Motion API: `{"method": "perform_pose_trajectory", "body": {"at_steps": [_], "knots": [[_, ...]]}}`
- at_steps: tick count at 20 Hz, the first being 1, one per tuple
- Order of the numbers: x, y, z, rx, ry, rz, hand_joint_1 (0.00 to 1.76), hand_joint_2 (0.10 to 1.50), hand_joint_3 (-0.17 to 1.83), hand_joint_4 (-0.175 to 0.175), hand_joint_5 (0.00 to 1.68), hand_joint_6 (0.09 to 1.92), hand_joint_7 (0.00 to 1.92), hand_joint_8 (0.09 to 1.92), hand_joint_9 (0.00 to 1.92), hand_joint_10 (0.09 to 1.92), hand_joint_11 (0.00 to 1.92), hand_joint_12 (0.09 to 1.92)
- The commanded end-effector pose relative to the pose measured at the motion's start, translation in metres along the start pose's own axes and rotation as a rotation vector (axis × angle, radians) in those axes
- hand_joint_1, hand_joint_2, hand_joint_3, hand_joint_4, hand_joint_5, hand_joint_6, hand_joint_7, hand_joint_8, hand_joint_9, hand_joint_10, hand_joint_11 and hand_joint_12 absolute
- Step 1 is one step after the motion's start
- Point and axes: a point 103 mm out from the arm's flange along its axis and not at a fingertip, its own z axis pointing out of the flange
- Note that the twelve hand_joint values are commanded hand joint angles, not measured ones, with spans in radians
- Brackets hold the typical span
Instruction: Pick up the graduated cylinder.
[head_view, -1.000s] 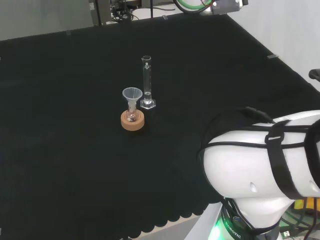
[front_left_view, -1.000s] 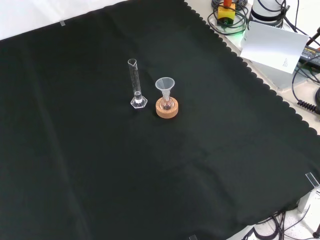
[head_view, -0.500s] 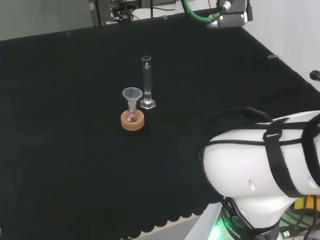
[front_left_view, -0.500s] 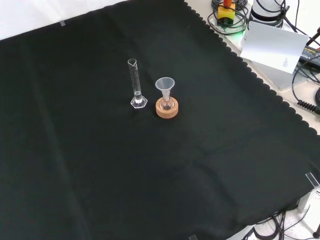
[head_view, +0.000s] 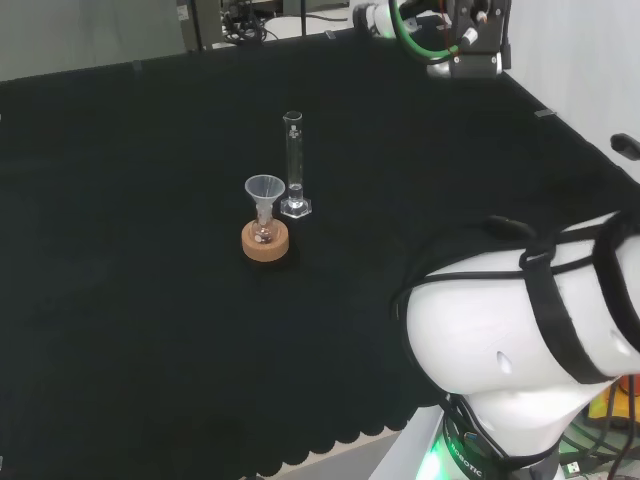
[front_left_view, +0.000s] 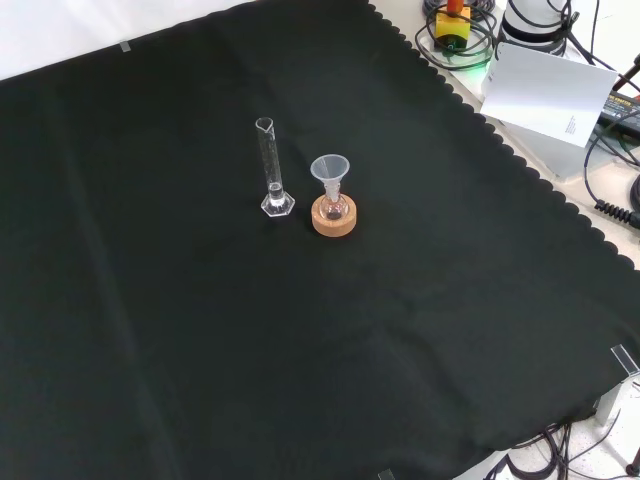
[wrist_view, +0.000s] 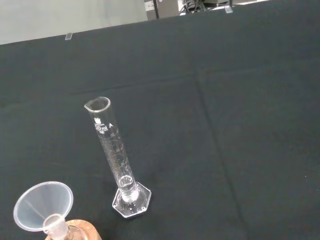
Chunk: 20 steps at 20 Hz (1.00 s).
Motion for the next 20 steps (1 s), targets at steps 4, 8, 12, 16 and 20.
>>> {"method": "perform_pose_trajectory", "body": {"at_steps": [4, 8, 12, 16, 20], "knots": [[-0.036, 0.044, 0.083, 0.023, 0.206, -0.04, 0.61, 1.08, -0.08, -0.037, 0.34, 0.09, 0.19, 0.67, 0.45, 0.69, 0.25, 1.38], [-0.034, 0.055, 0.11, 0.036, 0.282, -0.064, 0.82, 1.04, -0.13, -0.043, 0.43, 0.09, 0.22, 0.69, 0.48, 0.69, 0.26, 1.37], [-0.029, 0.065, 0.135, 0.041, 0.306, -0.088, 0.87, 1.04, -0.17, -0.044, 0.45, 0.09, 0.25, 0.7, 0.5, 0.67, 0.27, 1.37], [-0.025, 0.075, 0.159, 0.063, 0.355, -0.108, 0.89, 1.03, -0.17, -0.044, 0.49, 0.09, 0.3, 0.71, 0.53, 0.66, 0.3, 1.35], [-0.024, 0.084, 0.179, 0.078, 0.382, -0.136, 0.92, 1.01, -0.17, -0.039, 0.51, 0.09, 0.33, 0.71, 0.54, 0.65, 0.32, 1.35]]}}
